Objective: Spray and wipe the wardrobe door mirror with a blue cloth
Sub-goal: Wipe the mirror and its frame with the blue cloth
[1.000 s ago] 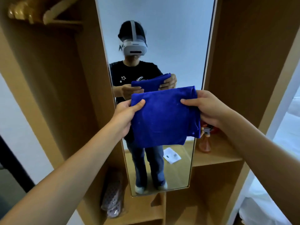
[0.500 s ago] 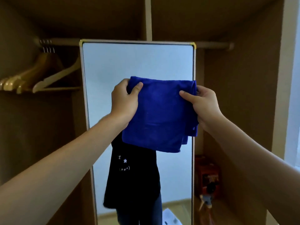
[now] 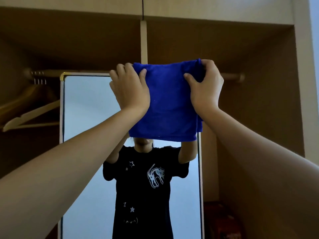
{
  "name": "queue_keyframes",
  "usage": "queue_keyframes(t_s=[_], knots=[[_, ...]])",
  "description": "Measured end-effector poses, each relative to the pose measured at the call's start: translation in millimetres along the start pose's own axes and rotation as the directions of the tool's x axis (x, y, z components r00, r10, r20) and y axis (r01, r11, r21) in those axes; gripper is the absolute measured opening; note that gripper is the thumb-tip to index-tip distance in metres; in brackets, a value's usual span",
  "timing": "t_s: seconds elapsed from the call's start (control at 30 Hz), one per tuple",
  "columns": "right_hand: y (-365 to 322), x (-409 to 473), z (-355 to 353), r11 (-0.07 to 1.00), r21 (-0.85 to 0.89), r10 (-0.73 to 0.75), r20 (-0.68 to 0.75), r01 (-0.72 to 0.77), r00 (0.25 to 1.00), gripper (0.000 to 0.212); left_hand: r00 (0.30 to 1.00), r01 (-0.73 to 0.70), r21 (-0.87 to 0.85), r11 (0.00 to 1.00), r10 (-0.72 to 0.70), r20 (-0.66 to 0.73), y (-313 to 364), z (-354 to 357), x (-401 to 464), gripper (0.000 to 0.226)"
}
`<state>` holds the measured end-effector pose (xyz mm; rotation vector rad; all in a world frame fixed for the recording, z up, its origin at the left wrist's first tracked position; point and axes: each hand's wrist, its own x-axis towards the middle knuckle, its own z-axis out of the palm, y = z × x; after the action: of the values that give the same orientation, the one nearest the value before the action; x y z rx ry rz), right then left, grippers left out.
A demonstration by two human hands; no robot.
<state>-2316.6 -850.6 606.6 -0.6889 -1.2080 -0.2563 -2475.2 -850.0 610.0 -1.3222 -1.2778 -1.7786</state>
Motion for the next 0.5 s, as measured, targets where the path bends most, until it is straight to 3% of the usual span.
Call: queue_keyframes(t_s=[0.07, 0.13, 0.23, 0.3, 0.4, 0.5], knots=[[5, 1, 3, 0.996, -0.039, -0.077, -0.044, 0.075, 0.996, 0.051, 0.995, -0.05, 0.109, 0.993, 0.059, -0.085, -4, 6, -3, 0.037], [8, 1, 2, 0.978, -0.118, -0.182, -0.074, 0.173, 0.98, 0.052, 0.979, -0.095, 0.112, 0.989, 0.113, -0.167, -8, 9, -6, 0.034], [12, -1, 5, 0.863, -0.288, -0.44, -0.026, 0.415, 0.898, 0.021, 0.931, -0.212, 0.114, 0.971, 0.236, -0.279, -10, 12, -6, 0.027], [12, -5, 9, 0.785, -0.35, -0.531, 0.046, 0.512, 0.846, 0.018, 0.888, -0.327, 0.168, 0.93, 0.363, -0.283, -12, 14, -4, 0.022], [6, -19, 15, 0.772, -0.439, -0.456, 0.122, 0.46, 0.882, 0.021, 0.819, -0.483, 0.235, 0.843, 0.53, -0.219, -16, 14, -4, 0.02], [2, -40, 25, 0.801, -0.489, -0.355, 0.077, 0.346, 0.932, 0.034, 0.811, -0.534, 0.199, 0.822, 0.565, -0.156, -17, 11, -4, 0.024]])
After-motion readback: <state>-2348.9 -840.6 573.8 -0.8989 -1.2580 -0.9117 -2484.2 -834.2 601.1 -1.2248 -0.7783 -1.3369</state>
